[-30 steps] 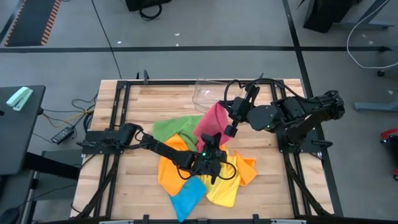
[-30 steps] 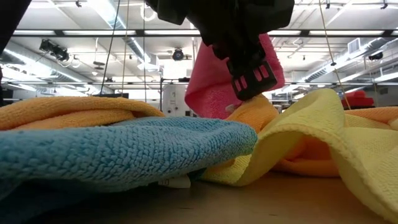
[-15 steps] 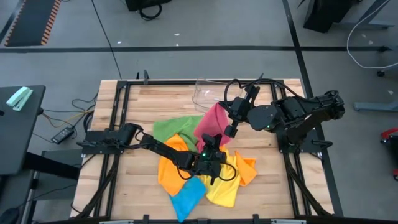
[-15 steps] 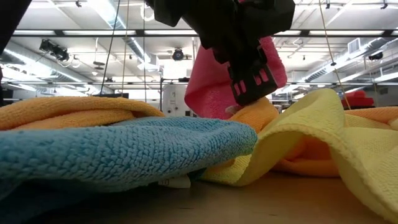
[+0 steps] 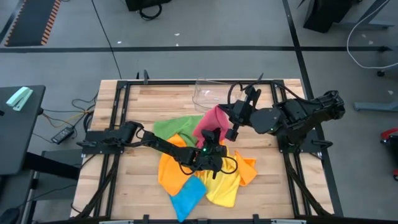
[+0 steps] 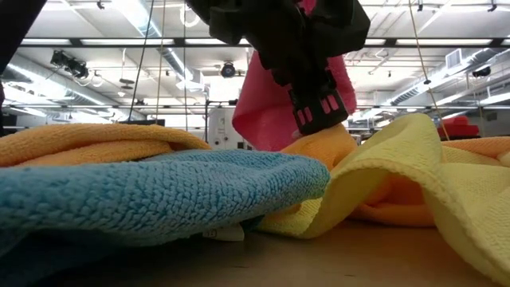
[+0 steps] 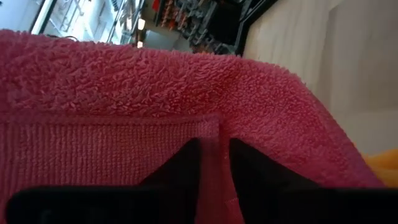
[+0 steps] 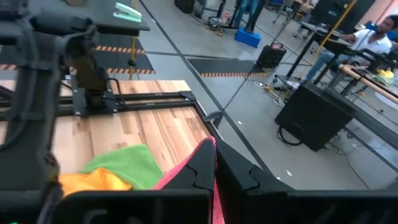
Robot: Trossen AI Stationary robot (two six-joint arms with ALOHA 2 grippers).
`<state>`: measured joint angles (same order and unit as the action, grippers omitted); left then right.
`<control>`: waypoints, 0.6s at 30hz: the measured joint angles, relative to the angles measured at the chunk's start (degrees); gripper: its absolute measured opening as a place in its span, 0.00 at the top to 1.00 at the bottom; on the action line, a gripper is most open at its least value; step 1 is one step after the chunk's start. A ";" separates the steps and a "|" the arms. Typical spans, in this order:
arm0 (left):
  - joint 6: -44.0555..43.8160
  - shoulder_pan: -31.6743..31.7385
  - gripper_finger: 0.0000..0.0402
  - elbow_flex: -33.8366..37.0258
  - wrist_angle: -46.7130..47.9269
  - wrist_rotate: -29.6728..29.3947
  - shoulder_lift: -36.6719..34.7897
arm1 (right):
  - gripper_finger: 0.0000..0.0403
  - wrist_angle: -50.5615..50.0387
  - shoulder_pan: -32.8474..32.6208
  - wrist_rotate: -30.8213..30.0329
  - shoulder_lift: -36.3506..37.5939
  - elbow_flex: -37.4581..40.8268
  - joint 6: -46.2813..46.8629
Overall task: Fold microfiber towels
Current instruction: Fold the pink microfiber cloth
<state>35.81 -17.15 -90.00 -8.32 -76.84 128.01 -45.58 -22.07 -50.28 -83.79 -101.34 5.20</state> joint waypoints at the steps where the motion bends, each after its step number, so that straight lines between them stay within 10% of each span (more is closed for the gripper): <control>1: 0.65 -0.02 0.80 0.00 -0.04 -0.55 0.00 | 0.97 0.28 -0.32 0.00 0.00 0.00 -0.34; 8: 3.69 -1.19 0.98 0.00 -0.05 -1.81 0.00 | 0.97 0.52 -0.69 -0.22 0.00 -0.01 -0.65; 18: 8.86 -5.34 0.99 0.00 -0.94 -4.59 -0.02 | 0.97 -4.46 -0.69 -0.22 0.00 -0.01 2.28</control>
<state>44.66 -22.49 -90.00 -9.26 -81.43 127.99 -50.04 -22.76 -50.50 -83.79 -101.35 7.49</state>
